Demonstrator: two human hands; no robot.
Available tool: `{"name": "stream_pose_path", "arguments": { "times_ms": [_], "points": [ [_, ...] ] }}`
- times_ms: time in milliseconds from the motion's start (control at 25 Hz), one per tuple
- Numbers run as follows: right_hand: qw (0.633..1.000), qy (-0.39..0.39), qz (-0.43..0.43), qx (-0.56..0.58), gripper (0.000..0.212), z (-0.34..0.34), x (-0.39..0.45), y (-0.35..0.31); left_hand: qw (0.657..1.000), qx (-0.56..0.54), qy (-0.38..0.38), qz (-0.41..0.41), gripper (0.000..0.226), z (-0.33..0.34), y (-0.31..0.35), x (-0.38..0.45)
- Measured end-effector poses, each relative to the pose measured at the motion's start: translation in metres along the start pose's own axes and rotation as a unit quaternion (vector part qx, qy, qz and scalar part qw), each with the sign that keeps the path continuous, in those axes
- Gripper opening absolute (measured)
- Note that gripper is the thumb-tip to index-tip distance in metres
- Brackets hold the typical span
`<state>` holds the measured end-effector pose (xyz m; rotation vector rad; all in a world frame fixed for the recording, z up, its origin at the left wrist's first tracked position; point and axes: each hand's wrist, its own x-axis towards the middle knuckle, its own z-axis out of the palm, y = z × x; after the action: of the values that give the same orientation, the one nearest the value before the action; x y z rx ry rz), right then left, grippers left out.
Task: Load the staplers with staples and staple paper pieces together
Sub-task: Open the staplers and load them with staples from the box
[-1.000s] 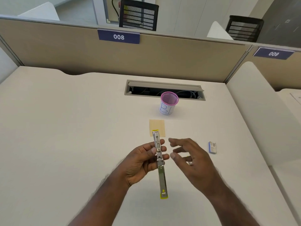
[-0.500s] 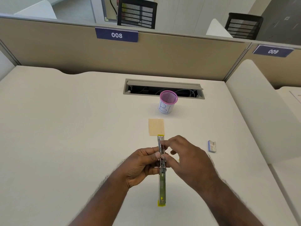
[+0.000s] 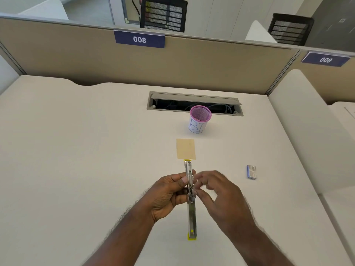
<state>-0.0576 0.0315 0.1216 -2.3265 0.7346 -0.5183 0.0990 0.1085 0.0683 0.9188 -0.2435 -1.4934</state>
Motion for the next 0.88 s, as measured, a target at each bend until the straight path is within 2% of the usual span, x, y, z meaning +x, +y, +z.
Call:
{"name": "stream_pose_path", "arguments": {
  "times_ms": [120,280,520,680,880],
  "points": [
    [0.999,0.024,-0.030,0.026,0.009,0.004,-0.013,-0.003,1.000,-0.014,0.006,0.014,0.033,-0.001,0.009,0.002],
    [0.990,0.079,0.029,0.111,0.006,-0.008,0.002,-0.003,1.000,0.010,-0.021,0.007,0.031,0.002,0.011,0.002],
    [0.997,0.048,0.021,-0.052,0.021,-0.015,0.027,0.000,0.999,0.034,-0.042,0.005,0.031,0.009,0.007,0.003],
    [0.986,0.064,-0.014,-0.153,0.019,-0.009,0.026,-0.011,0.999,0.027,-0.040,0.014,0.036,0.009,0.010,0.002],
    [0.990,0.035,0.016,-0.139,0.015,-0.006,0.026,-0.015,0.999,0.029,-0.028,0.016,0.035,0.006,0.009,0.002]
  ]
}}
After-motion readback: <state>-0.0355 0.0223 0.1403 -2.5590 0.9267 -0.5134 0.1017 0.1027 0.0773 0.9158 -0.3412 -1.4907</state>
